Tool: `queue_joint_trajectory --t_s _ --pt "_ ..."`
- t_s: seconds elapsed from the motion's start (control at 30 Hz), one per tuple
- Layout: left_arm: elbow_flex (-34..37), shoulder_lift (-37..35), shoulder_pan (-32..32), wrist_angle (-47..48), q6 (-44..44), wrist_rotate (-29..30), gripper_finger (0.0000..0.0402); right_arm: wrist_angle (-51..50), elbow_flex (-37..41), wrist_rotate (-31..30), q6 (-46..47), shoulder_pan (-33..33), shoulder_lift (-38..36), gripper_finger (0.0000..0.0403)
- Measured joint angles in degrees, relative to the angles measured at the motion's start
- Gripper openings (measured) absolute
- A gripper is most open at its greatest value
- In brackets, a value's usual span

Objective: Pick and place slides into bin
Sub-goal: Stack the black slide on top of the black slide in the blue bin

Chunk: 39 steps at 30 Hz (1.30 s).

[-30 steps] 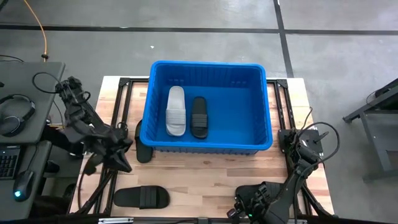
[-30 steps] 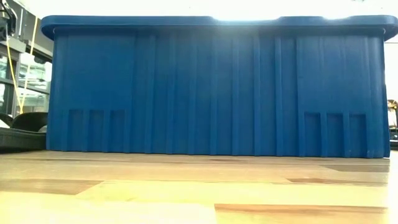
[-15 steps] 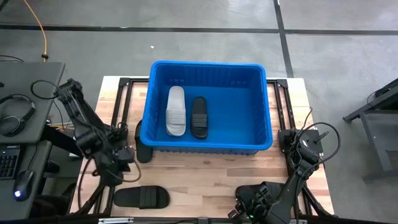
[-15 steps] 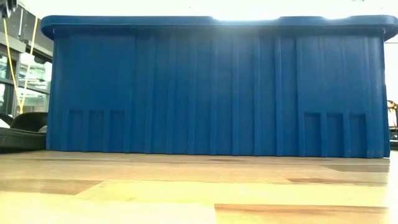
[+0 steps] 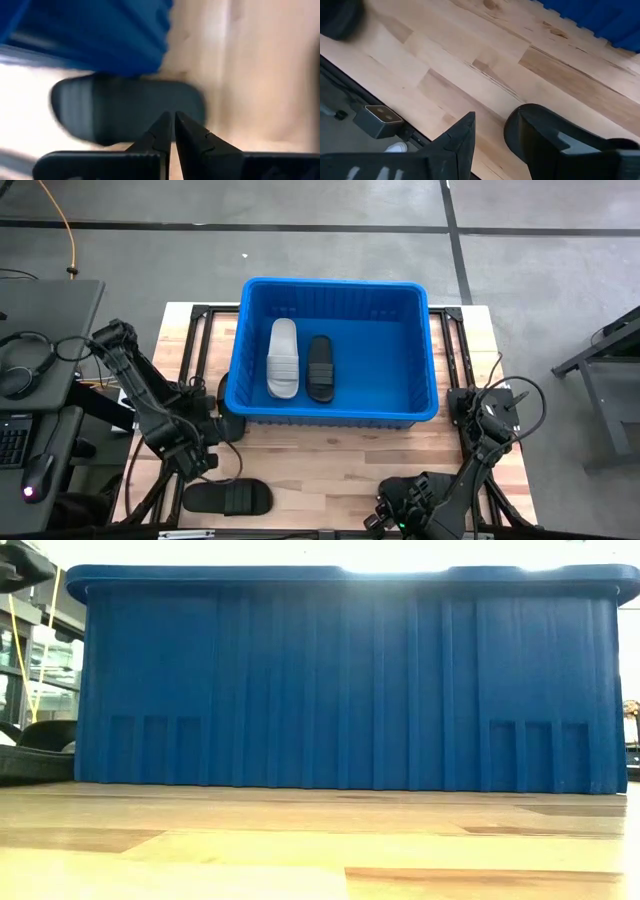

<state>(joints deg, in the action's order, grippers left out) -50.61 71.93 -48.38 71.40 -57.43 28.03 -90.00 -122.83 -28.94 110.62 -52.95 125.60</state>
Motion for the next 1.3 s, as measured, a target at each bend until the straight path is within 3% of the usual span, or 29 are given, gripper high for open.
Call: queue_joint_trajectory --t_s 0.27,0.57,0.8,1.0,1.13,1.3 --pt "4.2 4.4 0.0 2.7 -5.0 0.0 0.0014 0.0 0.0 -0.4 -2.8 -0.5 0.0 0.0138" --pt "7.6 9.8 0.1 0.5 -9.3 -7.1 0.0023 0.0 0.0 -1.8 -6.1 -0.7 0.0 0.0138" --pt "7.7 10.4 5.9 5.5 -12.7 -8.7 0.0129 0.0 0.0 -2.6 -8.1 -0.9 0.0 0.0138" --pt "7.5 10.8 10.4 1.6 -4.4 -6.2 0.0220 0.0 0.0 -0.7 -9.0 -1.4 0.0 0.0138" --pt "7.7 10.9 11.0 0.4 3.1 -5.1 0.0246 0.0 0.0 -1.1 -7.9 -2.2 0.0 0.0138" --pt "7.7 10.9 10.7 1.2 7.9 -4.9 0.0241 0.0 0.0 -3.3 -4.0 -3.0 0.0 0.0138"
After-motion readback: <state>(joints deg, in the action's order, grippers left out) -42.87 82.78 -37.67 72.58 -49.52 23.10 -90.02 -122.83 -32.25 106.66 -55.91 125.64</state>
